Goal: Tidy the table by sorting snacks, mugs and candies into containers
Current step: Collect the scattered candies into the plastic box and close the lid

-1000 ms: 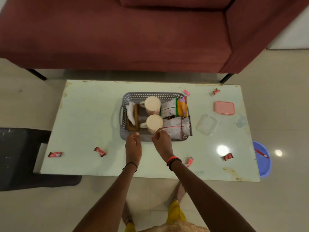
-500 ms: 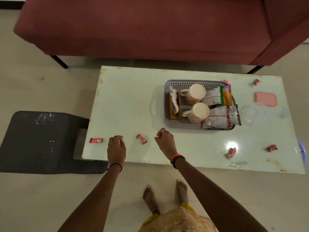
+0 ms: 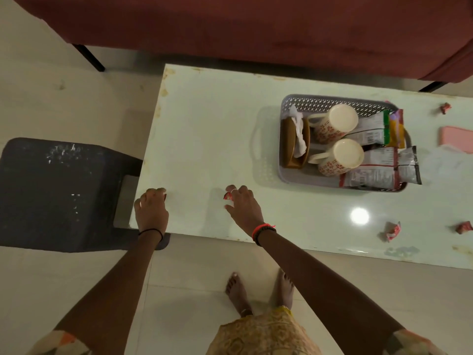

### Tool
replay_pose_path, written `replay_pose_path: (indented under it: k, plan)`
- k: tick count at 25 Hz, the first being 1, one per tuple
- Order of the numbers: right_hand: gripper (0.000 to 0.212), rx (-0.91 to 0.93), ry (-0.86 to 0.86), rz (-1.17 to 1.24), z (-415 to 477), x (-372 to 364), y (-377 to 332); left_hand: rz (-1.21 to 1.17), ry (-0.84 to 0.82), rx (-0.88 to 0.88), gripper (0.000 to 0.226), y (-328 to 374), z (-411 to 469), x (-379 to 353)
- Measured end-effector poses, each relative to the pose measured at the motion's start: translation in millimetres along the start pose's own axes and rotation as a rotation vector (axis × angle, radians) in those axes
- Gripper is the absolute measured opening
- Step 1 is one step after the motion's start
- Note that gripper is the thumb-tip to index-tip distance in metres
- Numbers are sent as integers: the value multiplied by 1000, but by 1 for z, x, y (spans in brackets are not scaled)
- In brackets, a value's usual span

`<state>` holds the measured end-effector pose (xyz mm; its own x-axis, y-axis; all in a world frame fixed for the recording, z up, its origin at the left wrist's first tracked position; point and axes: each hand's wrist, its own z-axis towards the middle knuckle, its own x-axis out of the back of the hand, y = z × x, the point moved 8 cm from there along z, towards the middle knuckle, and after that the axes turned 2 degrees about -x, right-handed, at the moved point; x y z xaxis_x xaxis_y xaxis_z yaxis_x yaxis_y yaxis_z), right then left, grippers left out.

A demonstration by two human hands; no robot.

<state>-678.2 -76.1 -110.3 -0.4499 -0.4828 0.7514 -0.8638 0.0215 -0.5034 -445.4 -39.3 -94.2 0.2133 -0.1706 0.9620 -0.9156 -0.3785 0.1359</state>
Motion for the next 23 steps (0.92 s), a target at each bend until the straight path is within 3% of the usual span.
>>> replay_pose_path:
  k: [6,10,23]
  plan:
    - [29,-7,20,-45,9,-7,-1,1,-47,-7,22,-11,13,-1]
    - [24,-121,66,64,-1,14,15,-292,-104,88,31,-1,1,4]
    - [20,-611,385,511,-100,134,214,-475,-421,-141,22,182,-72,-29]
